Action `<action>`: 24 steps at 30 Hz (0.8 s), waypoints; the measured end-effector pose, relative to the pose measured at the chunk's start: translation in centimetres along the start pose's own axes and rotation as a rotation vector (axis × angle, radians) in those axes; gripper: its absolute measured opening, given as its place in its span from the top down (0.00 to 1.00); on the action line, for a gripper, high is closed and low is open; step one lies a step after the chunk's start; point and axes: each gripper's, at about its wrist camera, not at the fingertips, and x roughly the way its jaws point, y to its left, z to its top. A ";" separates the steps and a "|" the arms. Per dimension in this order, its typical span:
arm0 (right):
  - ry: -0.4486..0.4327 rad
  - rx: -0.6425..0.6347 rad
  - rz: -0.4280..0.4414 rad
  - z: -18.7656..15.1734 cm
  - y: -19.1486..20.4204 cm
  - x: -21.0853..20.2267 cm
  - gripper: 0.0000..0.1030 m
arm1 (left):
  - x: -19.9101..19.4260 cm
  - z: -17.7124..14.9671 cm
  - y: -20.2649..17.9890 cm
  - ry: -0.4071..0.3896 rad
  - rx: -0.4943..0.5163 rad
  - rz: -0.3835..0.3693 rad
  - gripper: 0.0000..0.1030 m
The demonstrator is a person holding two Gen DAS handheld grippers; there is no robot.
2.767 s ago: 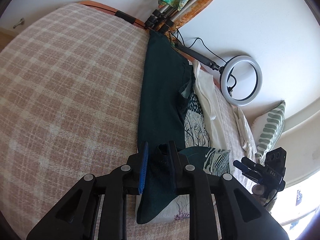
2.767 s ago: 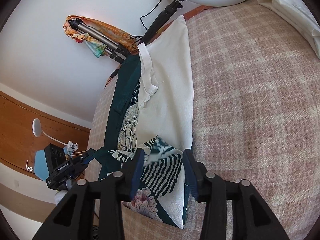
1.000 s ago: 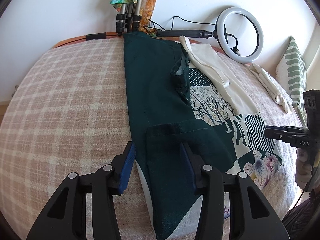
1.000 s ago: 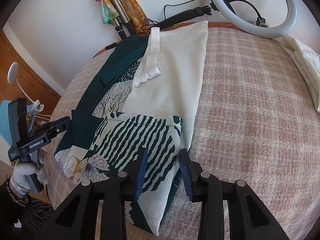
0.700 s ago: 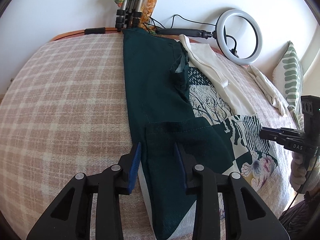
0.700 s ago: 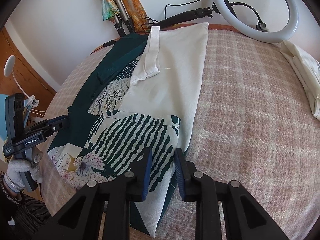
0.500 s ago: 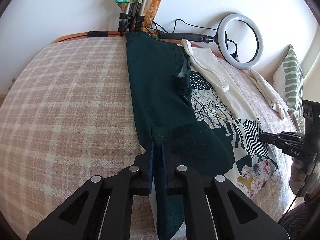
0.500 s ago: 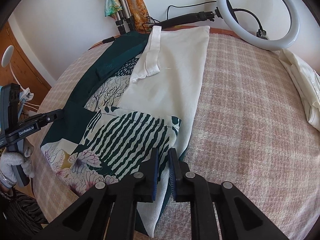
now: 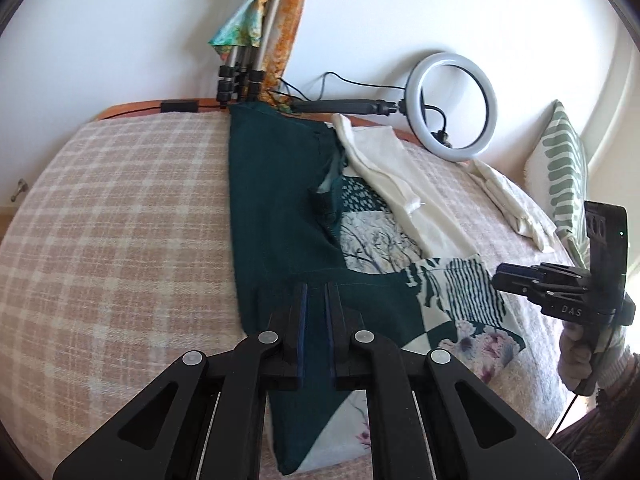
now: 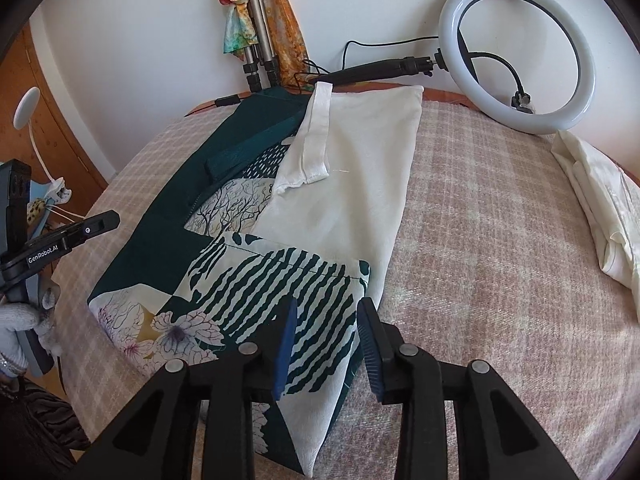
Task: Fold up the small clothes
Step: 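Lay the folded hem down and open both tools, then move both tools to the collar end and grasp the shirt edge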
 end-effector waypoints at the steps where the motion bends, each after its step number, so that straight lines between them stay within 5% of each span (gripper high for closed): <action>1: -0.006 -0.009 0.011 0.1 0.3 -0.1 0.69 | 0.5 -0.1 -0.5 0.021 0.007 -0.016 0.94; 4: -0.009 -0.051 0.045 0.0 1.4 -0.1 0.70 | 2.0 -0.9 -1.6 0.077 0.053 0.004 0.94; 12: 0.066 -0.061 -0.144 -1.1 -0.5 1.9 0.74 | 2.5 -1.5 0.8 0.074 0.054 0.196 0.94; 15: 0.074 0.005 -0.197 -0.6 -2.6 1.3 0.73 | 1.9 -0.8 2.4 0.080 0.019 0.210 0.94; 19: 0.030 0.071 -0.129 0.7 -4.3 -0.5 0.66 | 0.8 1.2 4.0 0.053 -0.023 0.152 0.93; 21: -0.007 0.053 -0.135 1.5 -4.3 -1.1 0.62 | 0.6 2.7 4.7 0.039 -0.038 0.137 0.89; 24: -0.065 0.043 -0.124 2.8 -4.8 -1.5 0.40 | 0.6 5.1 6.0 0.031 -0.078 0.106 0.59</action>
